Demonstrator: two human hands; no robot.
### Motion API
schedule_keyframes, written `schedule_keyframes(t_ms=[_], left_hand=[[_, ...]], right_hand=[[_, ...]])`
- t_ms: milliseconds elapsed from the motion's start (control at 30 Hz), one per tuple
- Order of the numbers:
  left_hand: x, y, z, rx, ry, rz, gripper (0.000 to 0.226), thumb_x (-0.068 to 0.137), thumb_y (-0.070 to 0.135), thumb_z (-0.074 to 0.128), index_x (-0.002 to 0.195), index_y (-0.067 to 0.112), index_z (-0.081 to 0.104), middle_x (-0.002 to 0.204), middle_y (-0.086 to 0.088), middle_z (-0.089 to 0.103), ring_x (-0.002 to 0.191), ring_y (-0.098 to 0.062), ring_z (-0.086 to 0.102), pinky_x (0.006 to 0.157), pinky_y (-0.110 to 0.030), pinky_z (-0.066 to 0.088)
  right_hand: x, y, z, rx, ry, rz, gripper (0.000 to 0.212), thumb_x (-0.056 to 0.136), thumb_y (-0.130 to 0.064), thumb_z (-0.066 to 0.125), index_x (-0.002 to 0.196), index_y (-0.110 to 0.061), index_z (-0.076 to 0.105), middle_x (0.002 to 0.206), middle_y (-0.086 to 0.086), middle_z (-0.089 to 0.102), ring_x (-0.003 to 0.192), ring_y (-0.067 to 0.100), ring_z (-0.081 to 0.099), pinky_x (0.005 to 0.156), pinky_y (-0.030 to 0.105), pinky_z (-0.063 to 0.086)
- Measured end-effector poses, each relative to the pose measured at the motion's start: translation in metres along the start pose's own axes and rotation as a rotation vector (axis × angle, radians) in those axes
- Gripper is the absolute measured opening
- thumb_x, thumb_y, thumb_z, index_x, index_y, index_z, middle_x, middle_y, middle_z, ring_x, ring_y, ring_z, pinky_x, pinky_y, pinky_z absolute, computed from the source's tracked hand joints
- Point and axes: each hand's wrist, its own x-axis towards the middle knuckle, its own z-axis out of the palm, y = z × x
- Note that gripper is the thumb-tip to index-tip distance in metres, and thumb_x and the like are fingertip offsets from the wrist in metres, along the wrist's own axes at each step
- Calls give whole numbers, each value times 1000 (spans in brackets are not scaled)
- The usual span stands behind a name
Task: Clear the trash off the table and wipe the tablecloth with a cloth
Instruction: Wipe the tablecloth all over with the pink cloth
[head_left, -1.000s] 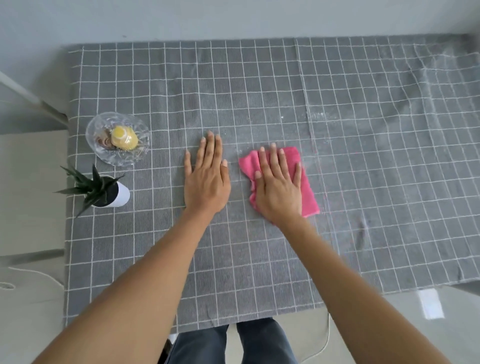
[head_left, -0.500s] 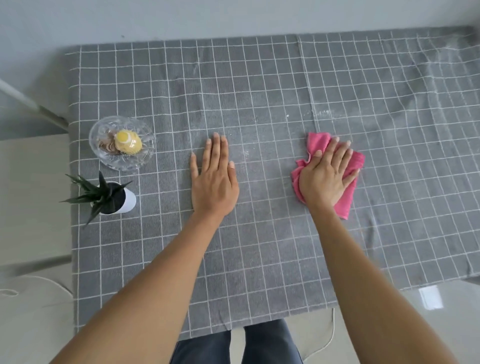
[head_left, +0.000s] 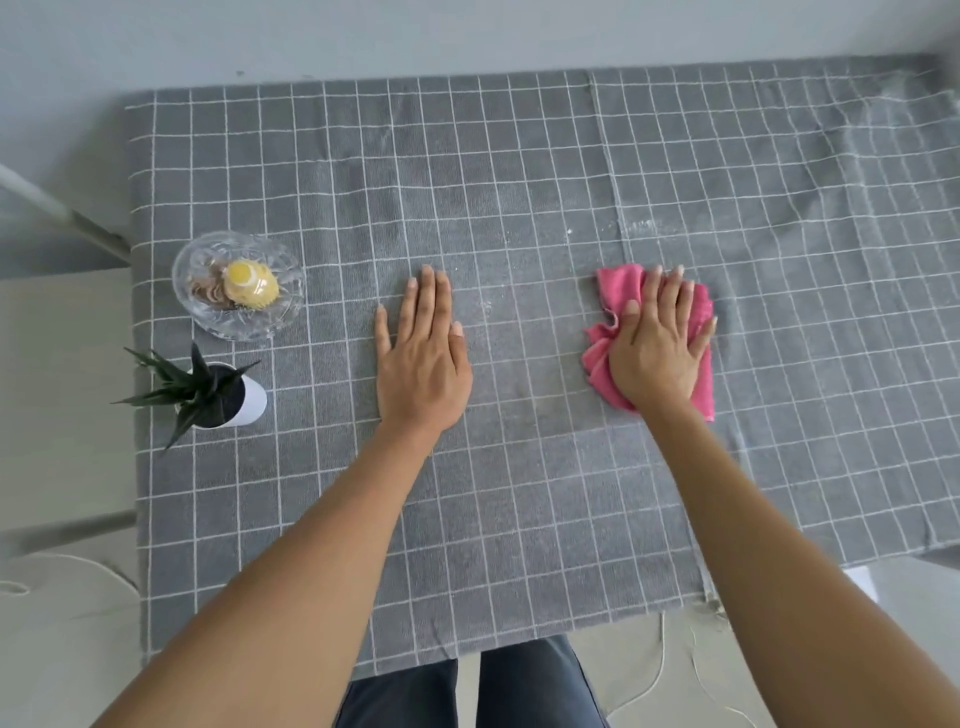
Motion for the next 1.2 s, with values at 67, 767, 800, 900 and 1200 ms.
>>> schedule_keyframes(t_ms=[67, 767, 800, 900, 1200], left_hand=[[0, 1, 0, 7, 4, -8, 54, 103, 30, 14, 153, 17, -3, 161, 2, -5, 147, -13, -6, 119, -46, -3], [1, 2, -1, 37, 3, -23, 54, 102, 31, 12, 153, 19, -1, 161, 3, -2, 147, -12, -4, 120, -45, -2], [1, 3, -1, 36, 4, -22, 54, 102, 30, 13, 153, 19, -1, 161, 3, -2, 147, -11, -4, 120, -45, -1], [0, 3, -1, 38, -1, -23, 54, 103, 29, 15, 152, 19, -2, 161, 4, -2, 147, -11, -4, 120, -45, -2], [1, 2, -2, 33, -10, -20, 53, 103, 29, 13, 152, 20, -4, 160, 4, -5, 147, -10, -7, 120, -44, -4]], right_hand=[[-6, -8, 2, 14, 5, 18, 54, 103, -40, 8, 153, -22, -1, 161, 1, -7, 147, 17, -13, 117, 48, -14], [-33, -28, 13, 33, -49, -113, 54, 102, -39, 9, 153, -24, -5, 160, -1, -14, 146, 17, -18, 114, 48, -18], [-44, -37, 18, 23, -64, -192, 54, 102, -38, 10, 153, -25, -4, 160, -1, -14, 146, 17, -17, 114, 48, -19], [-60, -46, 23, 16, -111, -344, 53, 103, -36, 14, 154, -27, 2, 161, -5, -9, 147, 15, -15, 114, 48, -18], [1, 15, -2, -25, -10, -46, 54, 103, -39, 7, 154, -25, 1, 161, -1, -8, 147, 18, -15, 116, 52, -14]])
